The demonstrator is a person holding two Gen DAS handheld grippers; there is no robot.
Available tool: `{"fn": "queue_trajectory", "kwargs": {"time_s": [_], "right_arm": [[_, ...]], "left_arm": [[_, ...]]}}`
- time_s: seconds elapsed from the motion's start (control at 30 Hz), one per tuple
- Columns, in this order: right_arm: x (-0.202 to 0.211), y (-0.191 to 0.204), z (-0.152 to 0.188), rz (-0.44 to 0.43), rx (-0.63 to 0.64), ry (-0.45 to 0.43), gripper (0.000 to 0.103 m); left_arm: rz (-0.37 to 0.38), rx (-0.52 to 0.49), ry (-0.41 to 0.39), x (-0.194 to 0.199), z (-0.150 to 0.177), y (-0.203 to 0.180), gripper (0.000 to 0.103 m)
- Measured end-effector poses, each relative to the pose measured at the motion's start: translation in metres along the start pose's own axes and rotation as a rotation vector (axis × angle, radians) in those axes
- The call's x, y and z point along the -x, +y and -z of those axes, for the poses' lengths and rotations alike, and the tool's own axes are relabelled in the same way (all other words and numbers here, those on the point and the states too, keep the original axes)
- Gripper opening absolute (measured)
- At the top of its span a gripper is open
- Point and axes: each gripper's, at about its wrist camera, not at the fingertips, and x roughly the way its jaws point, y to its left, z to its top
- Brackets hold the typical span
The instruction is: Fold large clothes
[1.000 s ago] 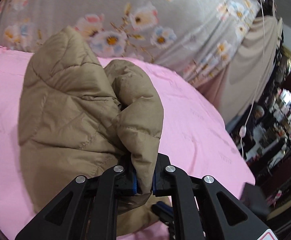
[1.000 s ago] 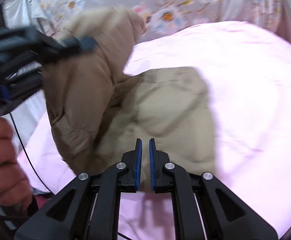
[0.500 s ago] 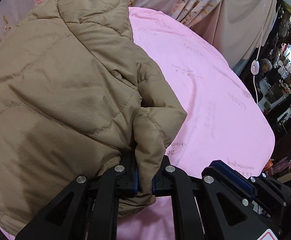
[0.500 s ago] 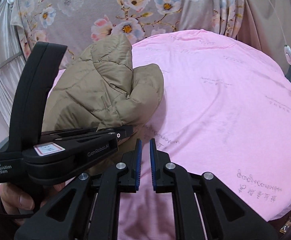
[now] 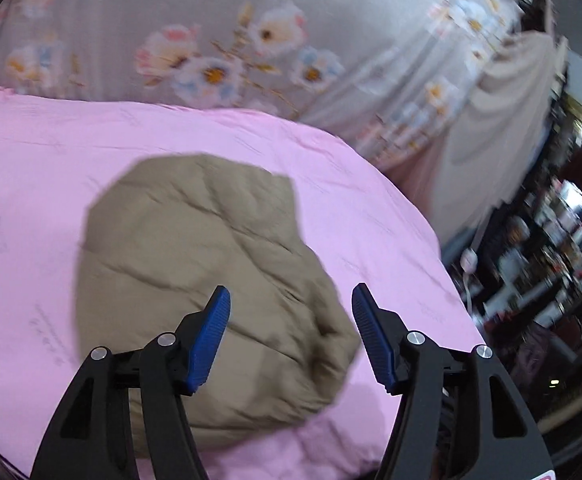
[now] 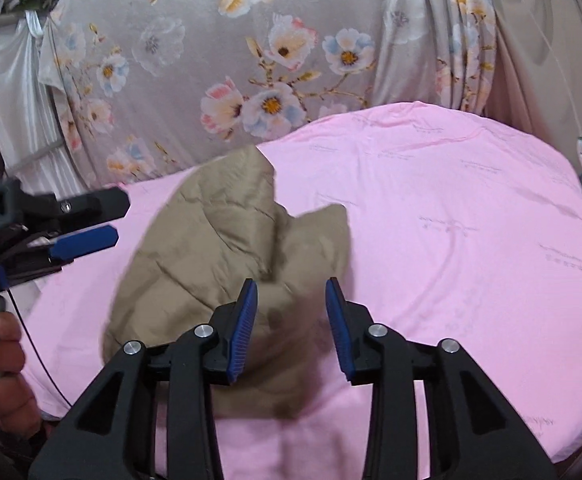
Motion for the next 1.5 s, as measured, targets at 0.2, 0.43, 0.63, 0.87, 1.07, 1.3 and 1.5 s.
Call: {"fn": "queue_trajectory", "kwargs": {"time_s": [0.2,0.43,0.63,0.87,1.07,1.3,1.5], "right_arm": [[-0.036,0.021,-0.047,-0.095,-0.062,0.039,0.052],[-0.106,0.024,-0.078,-0.023,-0.178,0.097,0.055],[-0.174,0.01,-0.058,0.009,-0.219,0.248,0.049],[-0.164,-0.019,-0.028,0.023,-0.261,0.151,0.018],[-0.183,-0.032,-0.007,0.057,-0.244,0.174,0.019],[-0.199,-0.03,0.01,0.095,-0.178,0.16,0.022],[-0.204,-0.032,0.013,0.101,-0.166,0.149,0.022]], "left_arm": [[-0.238,0.115,-0.073,0.0,-0.046,0.066,0.061],[-0.332,0.151,-0.078,-0.019,-0.072,0.105,0.061],[-0.322,0.132,-0.027,-0.06,-0.073,0.105,0.06],[-0.328,0.073,0.069,-0.119,-0.048,0.094,0.059],[-0.392,0.017,0.067,-0.15,-0.026,0.085,0.061],[-0.442,-0.032,0.03,-0.168,-0.011,0.082,0.066],[-0.469,-0.052,0.013,-0.181,-0.006,0.081,0.069]]}}
